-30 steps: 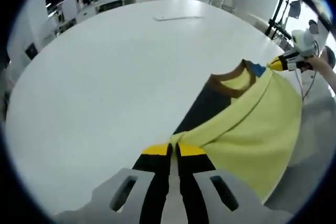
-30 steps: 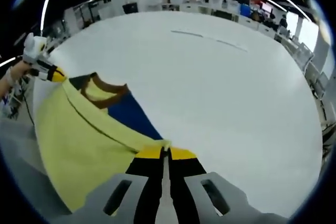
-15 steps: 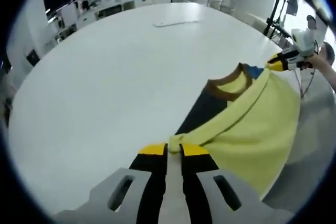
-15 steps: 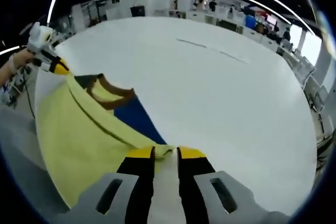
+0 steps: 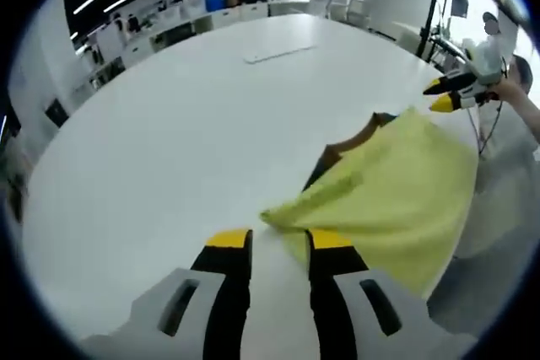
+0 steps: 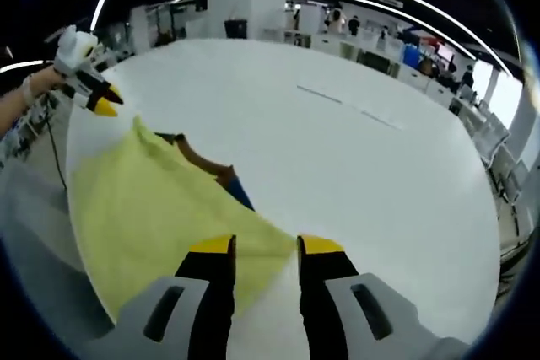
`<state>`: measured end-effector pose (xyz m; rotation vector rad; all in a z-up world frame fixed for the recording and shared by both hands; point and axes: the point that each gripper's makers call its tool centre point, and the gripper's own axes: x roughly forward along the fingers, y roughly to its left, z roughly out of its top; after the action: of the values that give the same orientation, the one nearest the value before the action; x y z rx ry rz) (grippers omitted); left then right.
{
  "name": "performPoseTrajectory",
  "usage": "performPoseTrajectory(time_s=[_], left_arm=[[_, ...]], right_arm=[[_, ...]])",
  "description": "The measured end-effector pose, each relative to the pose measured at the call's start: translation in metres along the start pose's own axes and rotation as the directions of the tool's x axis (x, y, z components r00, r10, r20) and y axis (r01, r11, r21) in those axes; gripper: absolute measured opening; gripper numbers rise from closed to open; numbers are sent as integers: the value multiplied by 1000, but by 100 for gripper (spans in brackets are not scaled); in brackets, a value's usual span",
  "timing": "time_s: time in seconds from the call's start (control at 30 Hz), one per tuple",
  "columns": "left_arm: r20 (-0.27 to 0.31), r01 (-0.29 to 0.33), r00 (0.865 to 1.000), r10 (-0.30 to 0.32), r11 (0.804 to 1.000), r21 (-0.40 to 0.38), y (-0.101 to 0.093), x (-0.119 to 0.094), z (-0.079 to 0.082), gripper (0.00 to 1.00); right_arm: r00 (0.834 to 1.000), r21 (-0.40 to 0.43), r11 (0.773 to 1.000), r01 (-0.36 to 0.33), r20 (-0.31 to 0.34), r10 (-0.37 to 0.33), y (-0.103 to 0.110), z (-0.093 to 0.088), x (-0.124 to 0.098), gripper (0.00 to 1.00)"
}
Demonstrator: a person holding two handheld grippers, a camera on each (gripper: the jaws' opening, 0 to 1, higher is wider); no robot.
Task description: Fold the garment on the visible template until the final outline fits inside the template.
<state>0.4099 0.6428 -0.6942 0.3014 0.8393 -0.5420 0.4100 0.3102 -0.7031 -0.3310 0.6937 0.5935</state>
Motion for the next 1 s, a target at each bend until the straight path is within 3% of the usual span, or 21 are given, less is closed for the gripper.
performPoseTrajectory(time_s=[0.43,1.0], left_arm=[[24,18,1000,-20,998,67,-13,-24,14,45],[25,80,996,-86,983,166,-40,-52,24,81]], right_arm=[[999,-59,998,-19,43,22,10,18,-19,49],[997,-158,987,-30,66,41,28,37,-42,86]])
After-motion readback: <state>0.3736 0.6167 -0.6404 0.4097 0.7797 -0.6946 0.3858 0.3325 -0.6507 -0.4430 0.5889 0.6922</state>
